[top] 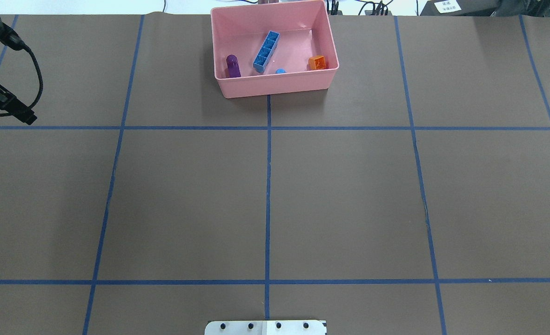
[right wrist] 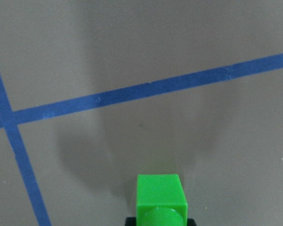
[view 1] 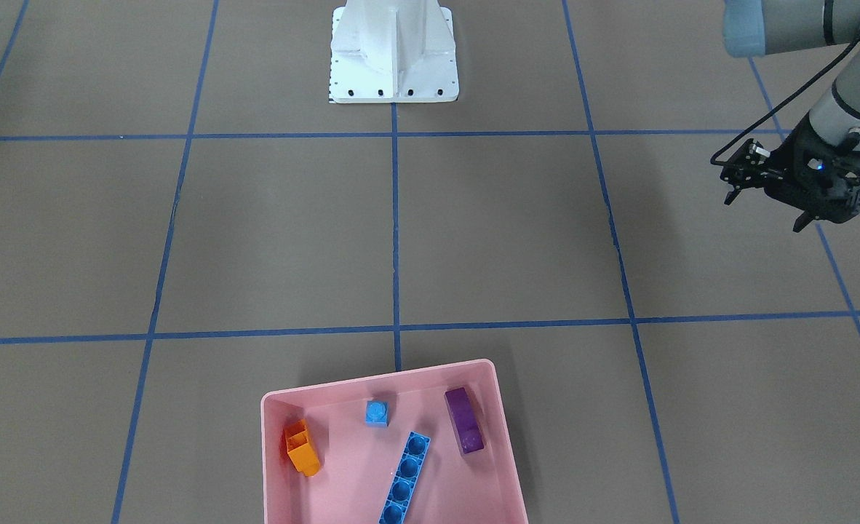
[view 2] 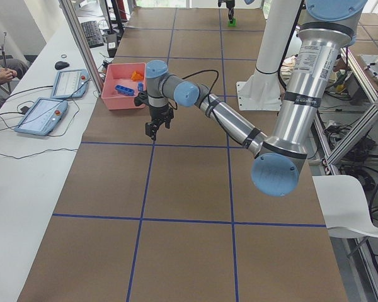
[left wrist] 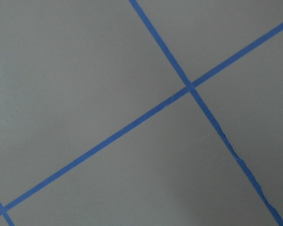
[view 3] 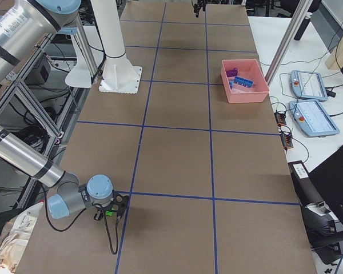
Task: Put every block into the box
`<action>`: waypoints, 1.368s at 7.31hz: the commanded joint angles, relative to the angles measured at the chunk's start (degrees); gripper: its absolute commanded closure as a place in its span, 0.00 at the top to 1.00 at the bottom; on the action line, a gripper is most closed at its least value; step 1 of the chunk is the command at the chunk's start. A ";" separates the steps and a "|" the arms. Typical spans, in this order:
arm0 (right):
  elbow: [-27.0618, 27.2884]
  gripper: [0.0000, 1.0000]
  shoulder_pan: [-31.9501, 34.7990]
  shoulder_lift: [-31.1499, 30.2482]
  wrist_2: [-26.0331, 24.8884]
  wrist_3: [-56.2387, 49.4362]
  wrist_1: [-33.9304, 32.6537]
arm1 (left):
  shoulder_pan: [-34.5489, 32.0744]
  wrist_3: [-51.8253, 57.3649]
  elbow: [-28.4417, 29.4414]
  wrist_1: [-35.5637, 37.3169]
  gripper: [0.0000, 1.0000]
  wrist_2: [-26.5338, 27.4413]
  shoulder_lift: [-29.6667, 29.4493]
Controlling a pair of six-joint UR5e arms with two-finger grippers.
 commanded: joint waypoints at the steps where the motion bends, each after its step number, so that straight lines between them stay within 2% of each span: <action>1: 0.47 0.00 -0.97 -0.04 -1.34 -2.98 0.44 | -0.26 0.00 0.00 0.00 1.00 -0.08 0.10; 3: 5.37 0.00 -0.18 0.48 -1.34 -3.09 0.45 | -0.61 0.00 0.00 0.09 1.00 -0.08 0.54; 5: 8.38 0.00 1.48 5.90 -0.29 -3.00 -1.65 | -1.93 0.09 0.26 0.00 1.00 0.27 4.29; 6: 12.13 0.00 2.89 10.02 0.41 -3.00 -9.84 | -3.76 0.26 0.53 -0.17 1.00 0.36 5.62; 7: 17.82 0.00 4.12 14.76 0.51 -3.09 -21.50 | -6.82 0.44 0.53 -0.35 1.00 0.28 8.77; 8: 20.75 0.00 5.61 20.90 0.59 -3.18 -31.88 | -9.64 0.88 0.62 -0.79 1.00 -0.25 12.45; 9: 21.30 0.00 6.93 26.27 0.59 -3.18 -37.29 | -11.32 0.97 0.53 -0.79 1.00 -0.69 12.75; 10: 21.22 0.00 7.90 30.94 0.59 -3.18 -39.87 | -13.95 1.05 0.62 -0.79 1.00 -4.17 14.50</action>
